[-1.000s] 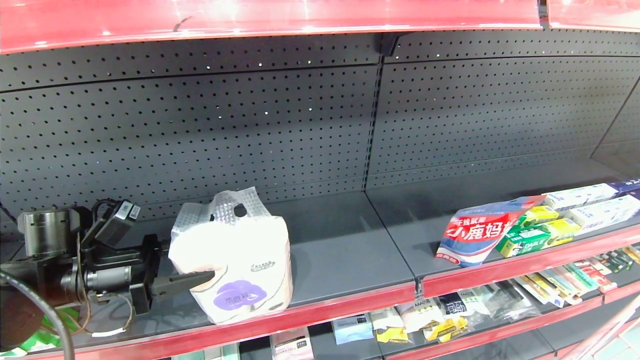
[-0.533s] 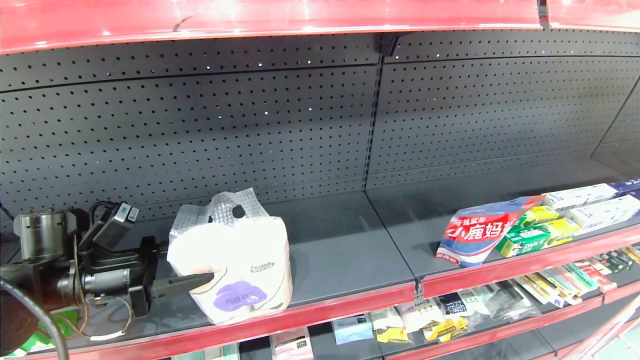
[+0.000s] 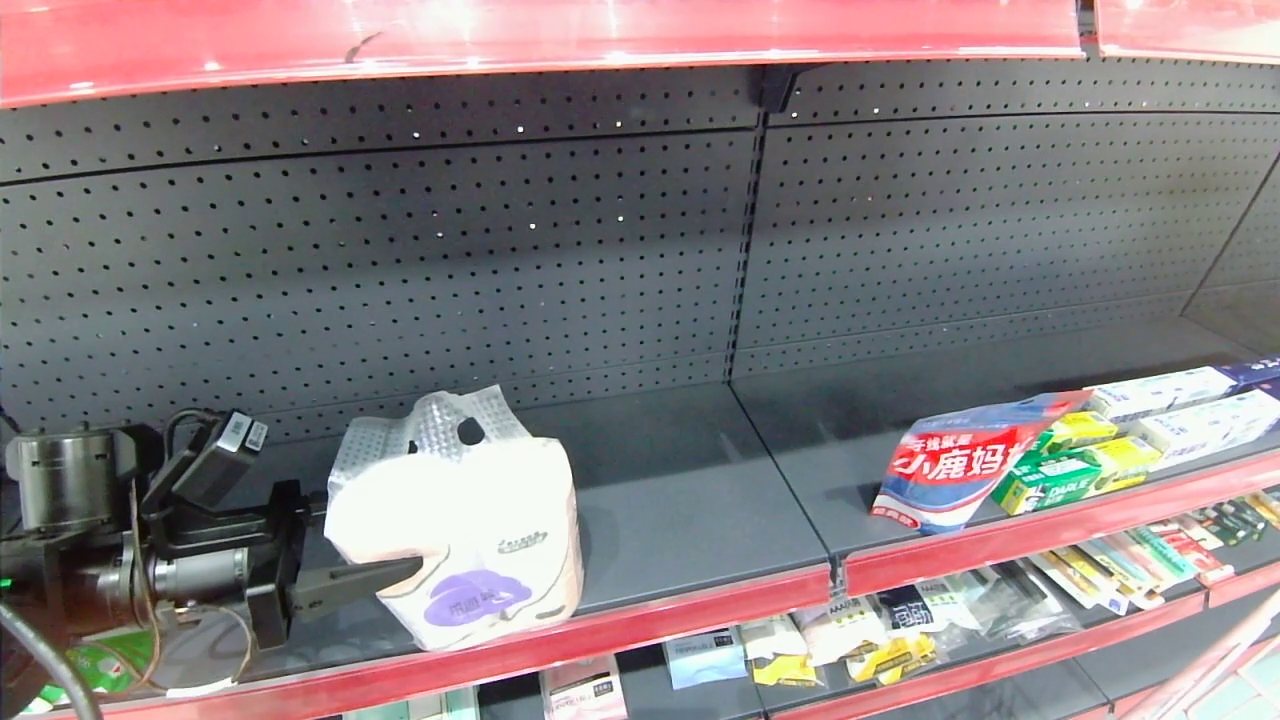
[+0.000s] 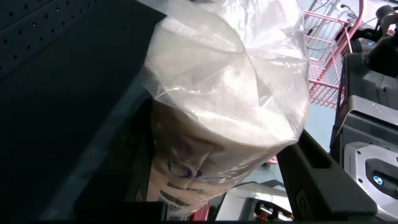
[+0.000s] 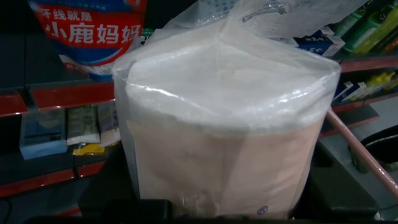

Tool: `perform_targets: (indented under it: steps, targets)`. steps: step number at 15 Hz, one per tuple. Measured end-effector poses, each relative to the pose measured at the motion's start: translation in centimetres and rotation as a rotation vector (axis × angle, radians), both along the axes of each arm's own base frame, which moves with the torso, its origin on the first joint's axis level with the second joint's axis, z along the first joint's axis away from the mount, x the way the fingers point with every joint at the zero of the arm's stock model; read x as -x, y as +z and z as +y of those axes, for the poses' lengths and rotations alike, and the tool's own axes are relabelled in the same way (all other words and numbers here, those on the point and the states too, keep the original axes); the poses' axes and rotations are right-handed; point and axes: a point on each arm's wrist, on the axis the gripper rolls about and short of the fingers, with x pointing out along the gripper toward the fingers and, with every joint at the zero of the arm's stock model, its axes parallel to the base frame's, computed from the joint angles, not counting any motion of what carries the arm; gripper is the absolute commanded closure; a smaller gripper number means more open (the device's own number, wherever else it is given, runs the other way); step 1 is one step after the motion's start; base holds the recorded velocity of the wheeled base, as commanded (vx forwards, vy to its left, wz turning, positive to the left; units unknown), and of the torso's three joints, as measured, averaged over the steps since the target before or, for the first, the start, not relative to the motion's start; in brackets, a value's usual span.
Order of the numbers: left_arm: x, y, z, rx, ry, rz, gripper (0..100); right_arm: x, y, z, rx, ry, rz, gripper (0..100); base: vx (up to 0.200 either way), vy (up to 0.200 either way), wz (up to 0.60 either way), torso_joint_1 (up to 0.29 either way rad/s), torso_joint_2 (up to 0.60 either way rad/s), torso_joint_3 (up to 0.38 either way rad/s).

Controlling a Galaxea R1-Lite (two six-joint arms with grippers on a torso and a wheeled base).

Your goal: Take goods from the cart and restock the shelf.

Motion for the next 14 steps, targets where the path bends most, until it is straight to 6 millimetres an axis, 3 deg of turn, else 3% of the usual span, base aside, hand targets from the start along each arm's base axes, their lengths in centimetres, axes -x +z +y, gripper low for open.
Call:
perform_targets:
  steps: [14]
  targets:
    - [-0.62, -0.39, 0.00, 0.006, -0.016, 0.003, 100, 0.00, 0.01, 0.00, -0.001, -0.002, -0.001, 100, 0.000, 0.000, 0.00, 0.000, 0.00, 0.000]
